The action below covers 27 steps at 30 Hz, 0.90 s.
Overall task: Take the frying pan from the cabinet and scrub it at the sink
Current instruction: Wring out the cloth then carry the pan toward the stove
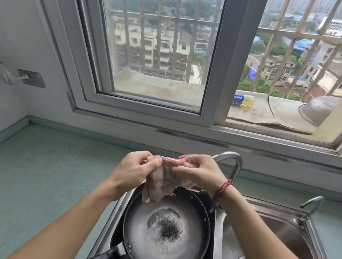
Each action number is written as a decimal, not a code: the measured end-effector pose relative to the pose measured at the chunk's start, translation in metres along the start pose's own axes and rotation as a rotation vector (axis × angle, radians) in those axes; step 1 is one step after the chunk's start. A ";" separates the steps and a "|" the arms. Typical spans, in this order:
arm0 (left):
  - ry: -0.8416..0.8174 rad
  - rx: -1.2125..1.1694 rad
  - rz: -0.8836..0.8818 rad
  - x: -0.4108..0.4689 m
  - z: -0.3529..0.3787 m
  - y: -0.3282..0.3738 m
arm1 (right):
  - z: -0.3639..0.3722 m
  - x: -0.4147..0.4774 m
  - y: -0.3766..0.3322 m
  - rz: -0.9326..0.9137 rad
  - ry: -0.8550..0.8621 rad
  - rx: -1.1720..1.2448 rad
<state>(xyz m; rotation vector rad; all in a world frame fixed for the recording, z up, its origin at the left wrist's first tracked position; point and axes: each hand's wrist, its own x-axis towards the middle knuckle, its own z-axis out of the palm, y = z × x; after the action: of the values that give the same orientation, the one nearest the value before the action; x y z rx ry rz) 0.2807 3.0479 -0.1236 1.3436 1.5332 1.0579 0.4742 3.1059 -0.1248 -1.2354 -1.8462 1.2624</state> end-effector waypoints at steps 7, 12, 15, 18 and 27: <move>-0.137 -0.424 -0.249 -0.013 -0.007 -0.027 | 0.047 0.020 0.036 0.148 -0.034 0.434; 0.002 -0.374 -0.316 -0.007 -0.013 -0.053 | 0.058 0.025 0.047 0.278 -0.216 0.676; 0.012 -0.432 -0.342 0.001 -0.021 -0.064 | 0.063 0.026 0.055 0.383 -0.346 0.716; -0.017 -0.414 -0.365 0.010 -0.023 -0.077 | 0.076 0.028 0.071 0.449 -0.365 0.593; -0.161 -0.252 -0.455 0.062 -0.032 -0.135 | 0.102 0.062 0.103 0.509 -0.145 0.528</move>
<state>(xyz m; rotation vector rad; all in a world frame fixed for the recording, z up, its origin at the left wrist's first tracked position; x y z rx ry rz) 0.2036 3.0964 -0.2445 0.8321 1.4377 0.8006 0.4012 3.1359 -0.2616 -1.3673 -1.1810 1.9981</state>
